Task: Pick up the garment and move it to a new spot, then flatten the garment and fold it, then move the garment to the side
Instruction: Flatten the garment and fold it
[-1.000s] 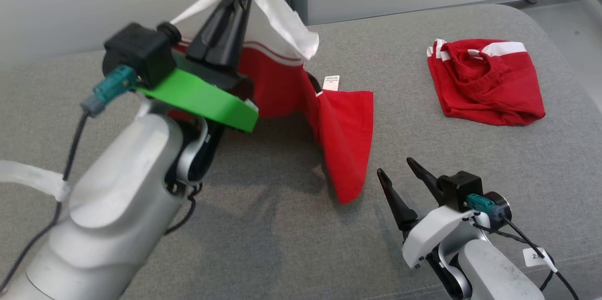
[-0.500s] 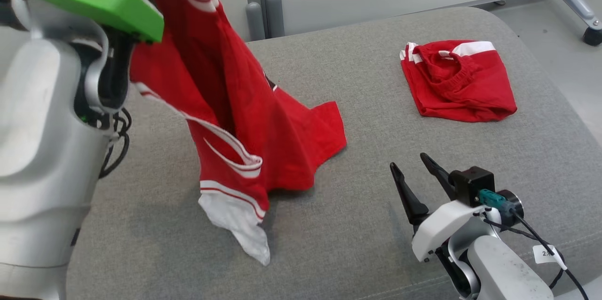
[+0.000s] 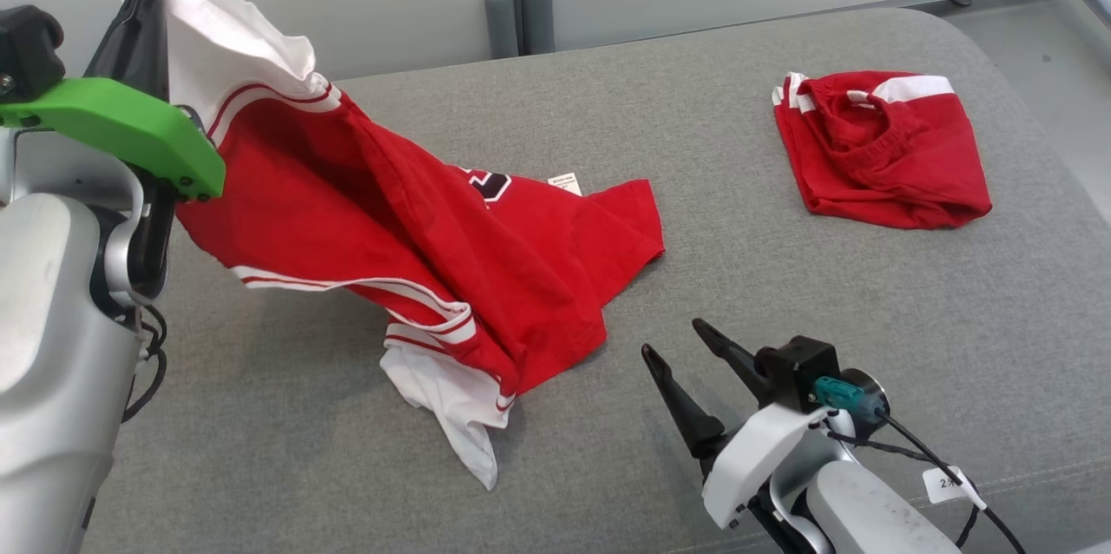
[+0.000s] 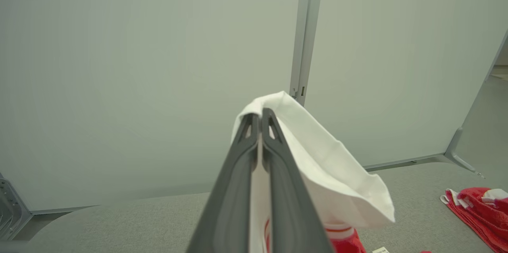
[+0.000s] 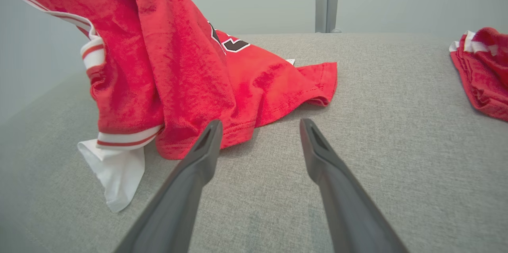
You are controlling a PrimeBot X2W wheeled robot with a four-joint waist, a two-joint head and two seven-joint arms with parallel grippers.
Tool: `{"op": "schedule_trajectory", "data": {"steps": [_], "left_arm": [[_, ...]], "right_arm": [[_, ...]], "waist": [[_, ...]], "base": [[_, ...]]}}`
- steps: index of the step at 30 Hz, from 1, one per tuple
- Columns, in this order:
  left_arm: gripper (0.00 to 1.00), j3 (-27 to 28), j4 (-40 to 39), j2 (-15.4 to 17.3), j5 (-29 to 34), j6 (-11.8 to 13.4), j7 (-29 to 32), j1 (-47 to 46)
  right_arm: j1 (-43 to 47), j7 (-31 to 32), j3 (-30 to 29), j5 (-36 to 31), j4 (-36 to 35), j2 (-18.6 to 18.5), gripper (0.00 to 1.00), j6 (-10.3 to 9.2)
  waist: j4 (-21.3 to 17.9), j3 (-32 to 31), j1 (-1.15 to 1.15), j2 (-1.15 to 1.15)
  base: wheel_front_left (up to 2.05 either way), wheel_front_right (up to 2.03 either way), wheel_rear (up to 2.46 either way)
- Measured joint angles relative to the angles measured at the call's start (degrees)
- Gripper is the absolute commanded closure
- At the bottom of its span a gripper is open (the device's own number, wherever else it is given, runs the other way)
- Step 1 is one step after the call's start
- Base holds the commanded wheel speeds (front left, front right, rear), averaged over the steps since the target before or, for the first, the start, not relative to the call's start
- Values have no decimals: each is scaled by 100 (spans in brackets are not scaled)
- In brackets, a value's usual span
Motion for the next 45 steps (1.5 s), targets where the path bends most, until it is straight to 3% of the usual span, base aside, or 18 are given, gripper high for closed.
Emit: {"op": "schedule_trajectory", "data": {"steps": [3, 8, 11, 21, 34, 45], "left_arm": [[100, 15, 34, 120, 122, 0, -51, 101], [100, -583, -250, 464, 573, -122, -40, 98], [100, -648, -247, 525, 655, -157, 10, 87], [100, -468, -236, 454, 673, -131, -160, 73], [100, -558, -328, -55, 658, -107, -401, 70], [100, -614, -376, -171, 658, -107, -512, 51]], "right_arm": [[0, 37, 163, -1, 16, 18, 0, 31], [-38, 68, 409, -12, 54, 44, 0, 74], [-135, 78, 568, -30, 81, 70, 0, 104], [-475, 201, 1044, -60, 372, 104, 0, 154], [-1094, 447, 1344, -176, 1143, 105, 0, 174], [-1523, 439, 1466, -189, 1579, 109, 0, 205]], "waist": [[78, 38, 0, 0], [242, 104, 0, 0], [341, 143, 0, 0], [619, 334, 0, 0], [1119, 657, 0, 0], [1410, 871, 0, 0]], "base": [[0, 0, 0], [0, 0, 0], [0, 0, 0], [0, 0, 0], [0, 0, 0], [0, 0, 0]]}}
